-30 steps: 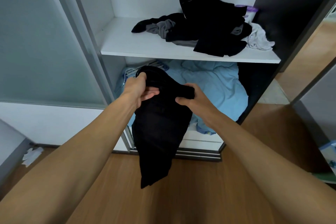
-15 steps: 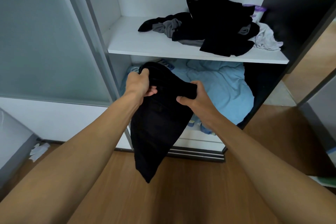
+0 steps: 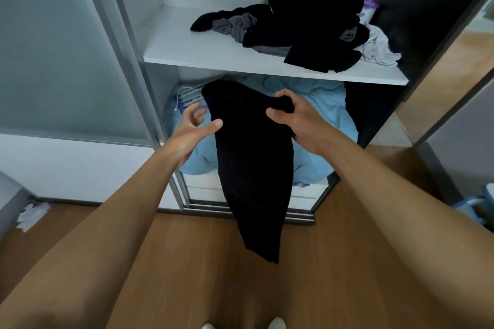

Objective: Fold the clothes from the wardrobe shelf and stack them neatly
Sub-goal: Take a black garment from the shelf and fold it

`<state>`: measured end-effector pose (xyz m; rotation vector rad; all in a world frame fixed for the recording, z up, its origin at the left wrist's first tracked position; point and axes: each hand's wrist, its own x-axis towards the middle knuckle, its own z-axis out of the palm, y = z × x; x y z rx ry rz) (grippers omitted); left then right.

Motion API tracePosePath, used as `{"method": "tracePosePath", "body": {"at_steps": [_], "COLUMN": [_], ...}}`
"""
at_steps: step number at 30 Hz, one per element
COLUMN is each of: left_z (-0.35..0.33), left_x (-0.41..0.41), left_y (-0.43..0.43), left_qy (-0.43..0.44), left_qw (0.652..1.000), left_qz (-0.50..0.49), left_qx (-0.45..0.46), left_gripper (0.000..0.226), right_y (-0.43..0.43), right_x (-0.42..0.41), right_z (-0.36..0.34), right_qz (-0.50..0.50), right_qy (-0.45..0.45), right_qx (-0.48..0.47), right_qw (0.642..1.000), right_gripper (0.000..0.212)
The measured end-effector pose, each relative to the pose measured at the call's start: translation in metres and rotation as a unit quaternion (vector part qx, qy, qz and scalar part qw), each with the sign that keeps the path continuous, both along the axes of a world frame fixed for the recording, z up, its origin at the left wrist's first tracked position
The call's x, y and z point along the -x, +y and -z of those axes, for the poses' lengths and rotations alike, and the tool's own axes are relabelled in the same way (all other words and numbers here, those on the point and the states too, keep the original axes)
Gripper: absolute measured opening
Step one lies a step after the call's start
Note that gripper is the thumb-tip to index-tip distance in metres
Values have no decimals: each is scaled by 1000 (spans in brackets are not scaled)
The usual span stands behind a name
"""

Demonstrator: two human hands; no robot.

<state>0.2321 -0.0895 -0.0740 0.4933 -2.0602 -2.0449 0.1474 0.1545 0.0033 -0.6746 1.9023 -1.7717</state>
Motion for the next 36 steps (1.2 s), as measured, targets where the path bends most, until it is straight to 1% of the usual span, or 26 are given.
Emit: {"method": "tracePosePath", "body": {"at_steps": [3,6,8,10,12,14,15,17,19,21,23,24,25,27,28,30,31,32,34,35,36], "left_z": [17,14,10,4,-3,-9,-11,-18,-22,-33,-33,-32,-30,-33,-35,-34,-29,-21,2,11,17], "left_x": [8,16,21,30,38,44,45,42,40,38,33,30,28,27,25,17,10,0,-20,-28,-31], "left_y": [9,22,36,50,66,82,86,87,82,72,65,65,66,66,60,41,30,20,10,11,14], "left_qy": [7,-9,-12,6,28,25,21,11,3,3,22,24,24,18,12,-1,-14,-32,-91,-119,-127], "left_qw": [994,982,978,984,992,995,995,994,993,997,997,997,997,997,998,998,997,995,986,982,982], "left_qz": [76,155,179,149,106,82,83,108,117,75,55,49,45,30,24,33,50,78,136,149,138], "left_qx": [-80,-104,-109,-93,-62,-43,-41,-31,-25,-14,-45,-55,-63,-62,-49,-44,-52,-59,-38,-17,0], "left_gripper": [73,57,59,65,66,56,49,39,35,31,21,16,14,18,25,50,63,70,79,80,76], "right_y": [16,33,44,52,60,66,68,65,62,58,59,60,61,59,54,41,35,29,22,19,17], "right_x": [2,5,8,12,17,20,21,25,24,29,22,17,10,-3,-9,-15,-16,-16,-13,-9,-5], "right_z": [-1,-6,-11,-14,-14,-13,-13,-10,-10,-4,14,27,39,62,70,73,70,66,56,50,44], "right_qz": [-27,-14,27,92,163,212,220,221,211,195,157,138,128,124,127,132,134,138,147,147,147], "right_qy": [-43,-69,-54,-42,-47,-47,-39,-21,-4,-44,-80,-94,-95,-97,-112,-124,-122,-124,-131,-139,-156], "right_qx": [2,3,2,4,9,1,-7,-17,-20,33,74,71,38,-22,-16,9,10,13,20,18,12], "right_qw": [999,997,998,995,985,976,975,975,977,979,982,983,986,987,985,983,983,983,980,979,977], "right_gripper": [23,25,25,23,23,26,25,17,19,24,25,23,22,25,25,24,24,23,23,25,29]}}
